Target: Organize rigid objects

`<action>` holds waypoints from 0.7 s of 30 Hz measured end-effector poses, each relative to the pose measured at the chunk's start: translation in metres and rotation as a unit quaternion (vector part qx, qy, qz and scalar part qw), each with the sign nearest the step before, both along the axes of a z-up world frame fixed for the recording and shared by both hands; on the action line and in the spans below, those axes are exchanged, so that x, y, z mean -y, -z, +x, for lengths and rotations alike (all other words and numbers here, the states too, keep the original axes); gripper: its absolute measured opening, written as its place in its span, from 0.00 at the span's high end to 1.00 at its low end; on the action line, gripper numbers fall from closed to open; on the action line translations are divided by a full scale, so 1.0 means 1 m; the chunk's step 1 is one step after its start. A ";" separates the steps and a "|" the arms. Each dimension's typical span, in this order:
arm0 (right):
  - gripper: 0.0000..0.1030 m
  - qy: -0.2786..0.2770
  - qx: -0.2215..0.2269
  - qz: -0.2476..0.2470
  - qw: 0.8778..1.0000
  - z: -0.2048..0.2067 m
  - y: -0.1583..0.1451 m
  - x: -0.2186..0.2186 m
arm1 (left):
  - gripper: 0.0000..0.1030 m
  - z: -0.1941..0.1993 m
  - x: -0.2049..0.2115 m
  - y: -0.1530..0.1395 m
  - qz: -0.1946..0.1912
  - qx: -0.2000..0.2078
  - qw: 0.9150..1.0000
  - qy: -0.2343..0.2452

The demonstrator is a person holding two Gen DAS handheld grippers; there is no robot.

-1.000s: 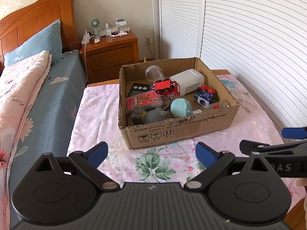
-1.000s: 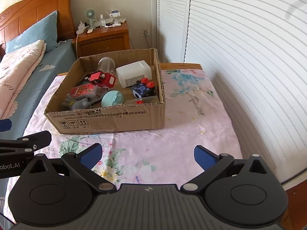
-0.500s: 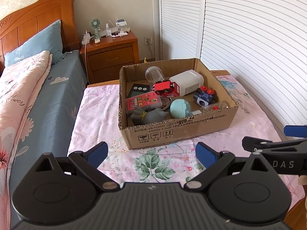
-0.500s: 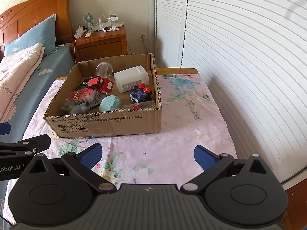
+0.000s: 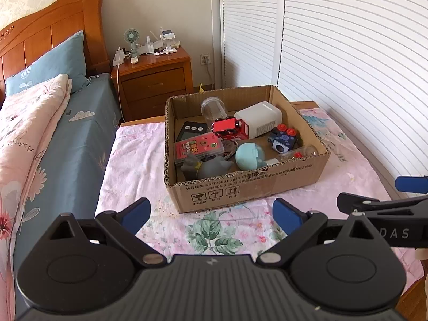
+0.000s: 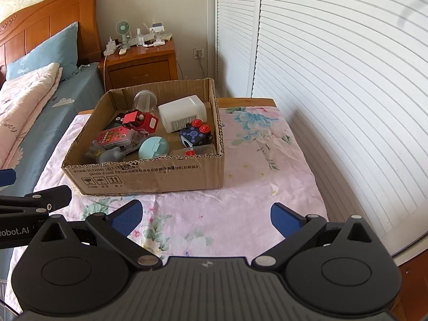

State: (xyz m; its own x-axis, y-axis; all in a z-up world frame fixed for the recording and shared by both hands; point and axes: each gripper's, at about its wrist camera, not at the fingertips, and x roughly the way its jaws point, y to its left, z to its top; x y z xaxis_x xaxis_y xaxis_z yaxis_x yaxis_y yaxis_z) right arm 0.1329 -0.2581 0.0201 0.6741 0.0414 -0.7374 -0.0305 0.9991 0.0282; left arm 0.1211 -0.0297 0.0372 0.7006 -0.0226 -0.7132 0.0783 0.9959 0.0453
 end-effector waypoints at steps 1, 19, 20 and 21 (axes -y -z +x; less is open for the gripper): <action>0.00 0.000 0.000 0.000 1.000 0.000 0.000 0.000 | 0.05 0.000 0.000 0.000 0.000 0.001 1.000 0.000; 0.00 0.004 0.005 -0.001 1.000 -0.001 -0.004 0.003 | 0.05 -0.001 0.002 -0.004 0.001 0.006 1.000 0.004; 0.00 0.004 0.006 -0.001 1.000 -0.002 -0.004 0.003 | 0.05 -0.001 0.002 -0.004 0.001 0.006 1.000 0.004; 0.00 0.004 0.006 -0.001 1.000 -0.002 -0.004 0.003 | 0.05 -0.001 0.002 -0.004 0.000 0.006 1.000 0.004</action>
State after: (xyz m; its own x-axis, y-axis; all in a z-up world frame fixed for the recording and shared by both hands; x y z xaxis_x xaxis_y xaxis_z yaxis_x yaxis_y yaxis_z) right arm 0.1311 -0.2608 0.0241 0.6835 0.0348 -0.7291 -0.0233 0.9994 0.0259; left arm 0.1198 -0.0319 0.0416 0.7091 -0.0277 -0.7046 0.0854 0.9952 0.0468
